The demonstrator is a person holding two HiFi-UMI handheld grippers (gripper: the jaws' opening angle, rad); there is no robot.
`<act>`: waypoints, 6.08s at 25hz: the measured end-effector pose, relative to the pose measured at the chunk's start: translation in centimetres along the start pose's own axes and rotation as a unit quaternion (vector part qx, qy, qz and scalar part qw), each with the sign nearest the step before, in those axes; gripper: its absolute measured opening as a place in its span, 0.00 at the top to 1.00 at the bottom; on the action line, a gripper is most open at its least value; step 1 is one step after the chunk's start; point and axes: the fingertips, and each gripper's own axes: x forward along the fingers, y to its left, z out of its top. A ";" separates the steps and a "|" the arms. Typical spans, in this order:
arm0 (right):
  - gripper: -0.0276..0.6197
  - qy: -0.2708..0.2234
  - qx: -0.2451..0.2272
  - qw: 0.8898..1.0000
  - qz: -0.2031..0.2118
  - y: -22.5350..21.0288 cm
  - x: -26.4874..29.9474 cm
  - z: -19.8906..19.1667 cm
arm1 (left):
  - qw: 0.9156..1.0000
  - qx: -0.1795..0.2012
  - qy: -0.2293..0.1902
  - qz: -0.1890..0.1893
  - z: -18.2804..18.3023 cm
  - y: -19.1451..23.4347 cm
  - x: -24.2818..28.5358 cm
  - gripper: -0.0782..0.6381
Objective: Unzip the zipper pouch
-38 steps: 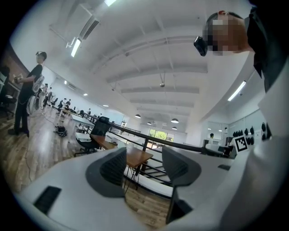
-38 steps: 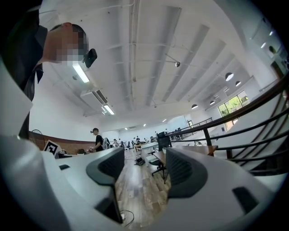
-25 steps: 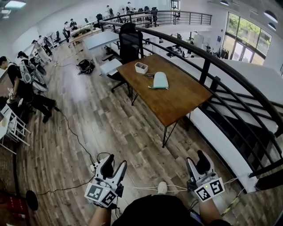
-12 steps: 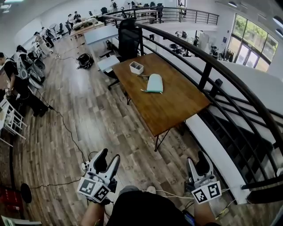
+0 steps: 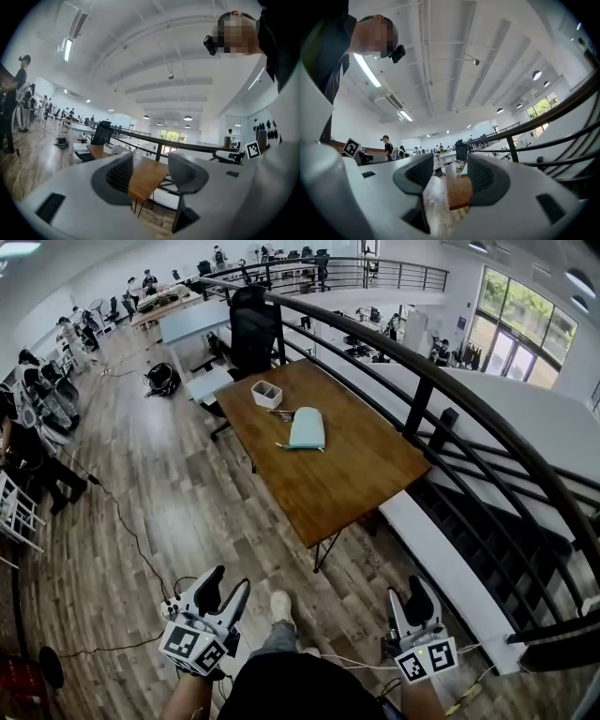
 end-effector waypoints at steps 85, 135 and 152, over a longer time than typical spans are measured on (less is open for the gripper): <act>0.73 0.371 -0.303 0.831 0.282 -19.2 53.0 -22.4 | 0.986 -0.111 0.087 0.093 -3.0 16.7 35.9 0.56; 0.95 0.451 0.256 0.844 0.141 -12.0 48.7 -18.1 | 0.980 0.006 0.180 -0.082 -8.7 13.2 40.1 0.56; 0.95 0.410 0.344 0.829 0.160 -9.8 44.5 -12.2 | 0.921 0.257 0.202 -0.213 -9.1 8.1 42.7 0.56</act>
